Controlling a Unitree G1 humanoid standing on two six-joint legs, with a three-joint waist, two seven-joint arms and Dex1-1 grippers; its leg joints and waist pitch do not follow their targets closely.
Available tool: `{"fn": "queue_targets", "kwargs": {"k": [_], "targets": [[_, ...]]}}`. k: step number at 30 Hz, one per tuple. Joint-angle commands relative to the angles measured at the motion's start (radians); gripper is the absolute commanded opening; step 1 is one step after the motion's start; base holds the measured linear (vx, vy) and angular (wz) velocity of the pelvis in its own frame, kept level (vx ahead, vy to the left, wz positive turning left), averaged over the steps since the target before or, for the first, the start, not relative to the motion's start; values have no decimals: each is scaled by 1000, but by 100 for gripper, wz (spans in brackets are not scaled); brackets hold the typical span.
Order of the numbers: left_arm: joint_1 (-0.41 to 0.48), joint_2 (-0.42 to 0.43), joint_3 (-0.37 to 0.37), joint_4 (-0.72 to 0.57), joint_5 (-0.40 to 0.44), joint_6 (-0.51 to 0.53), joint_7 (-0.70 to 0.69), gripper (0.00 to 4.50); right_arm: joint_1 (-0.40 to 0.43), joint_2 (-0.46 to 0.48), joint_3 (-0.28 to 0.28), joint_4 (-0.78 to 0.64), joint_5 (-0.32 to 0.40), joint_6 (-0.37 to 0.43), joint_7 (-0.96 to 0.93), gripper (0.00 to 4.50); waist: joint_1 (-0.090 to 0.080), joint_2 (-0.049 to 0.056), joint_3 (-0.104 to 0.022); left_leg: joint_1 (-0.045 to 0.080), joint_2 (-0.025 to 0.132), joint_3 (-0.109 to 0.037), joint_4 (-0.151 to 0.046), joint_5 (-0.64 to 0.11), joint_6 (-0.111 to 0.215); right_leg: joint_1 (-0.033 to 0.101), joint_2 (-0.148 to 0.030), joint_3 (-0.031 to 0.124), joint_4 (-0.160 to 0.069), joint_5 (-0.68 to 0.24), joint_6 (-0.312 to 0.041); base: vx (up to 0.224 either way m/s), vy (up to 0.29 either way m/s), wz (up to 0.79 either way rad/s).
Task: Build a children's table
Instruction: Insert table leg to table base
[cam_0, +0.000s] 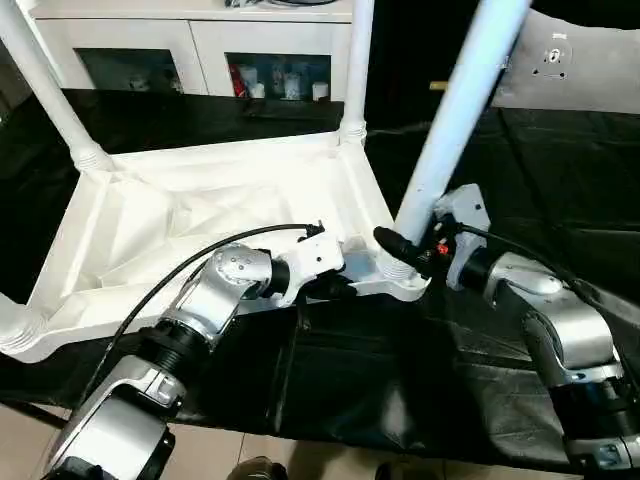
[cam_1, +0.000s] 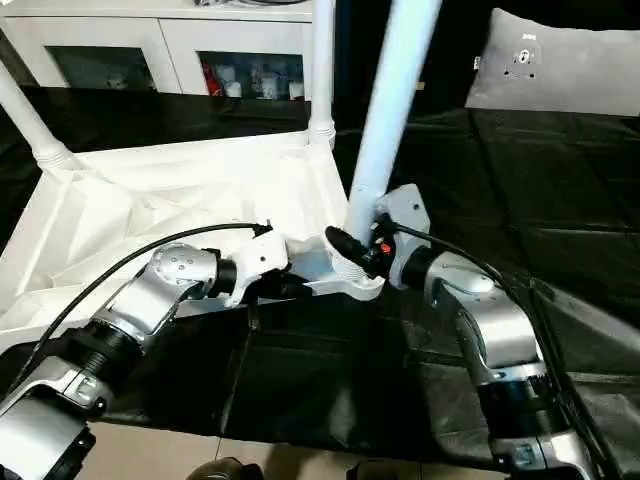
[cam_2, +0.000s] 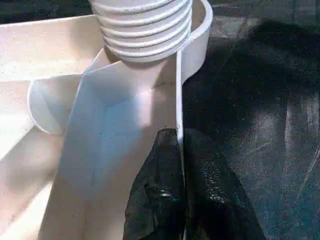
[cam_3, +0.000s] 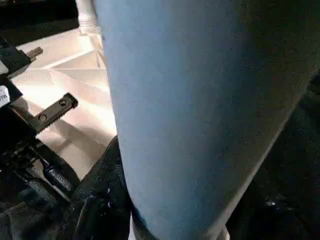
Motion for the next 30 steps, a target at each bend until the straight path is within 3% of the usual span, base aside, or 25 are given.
{"fn": "queue_targets", "kwargs": {"k": [1,9,15,22,30], "targets": [[6,18,-26,18,34,-6,-10,0,2,-13,13,12,-3,36,10,190,4,-13,-62,7,80,-26,-93,-135,52,52,-78,39,-69,-141,-281,0,0,0],[21,51,-35,-14,6,-91,-123,0,9,-65,50,4,7,130,78,190,8,-19,-67,7,79,-22,-87,-61,92,57,-78,36,-60,-45,-304,0,0,0],[25,69,-40,-8,19,-108,-129,0,8,-100,44,-45,43,192,123,190,12,-18,-64,14,83,-19,-91,-104,70,53,-78,38,-66,-102,-299,0,0,0],[12,87,-24,13,19,-118,-141,0,7,-156,51,-117,72,259,178,190,14,-25,-66,12,81,-18,-87,-64,80,56,-78,38,-62,-76,-297,0,0,0],[15,95,-16,-2,4,-116,-159,0,4,-163,56,-110,60,241,176,190,13,-25,-64,14,82,-16,-89,-87,62,52,-77,38,-68,-140,-287,0,0,0]]}}
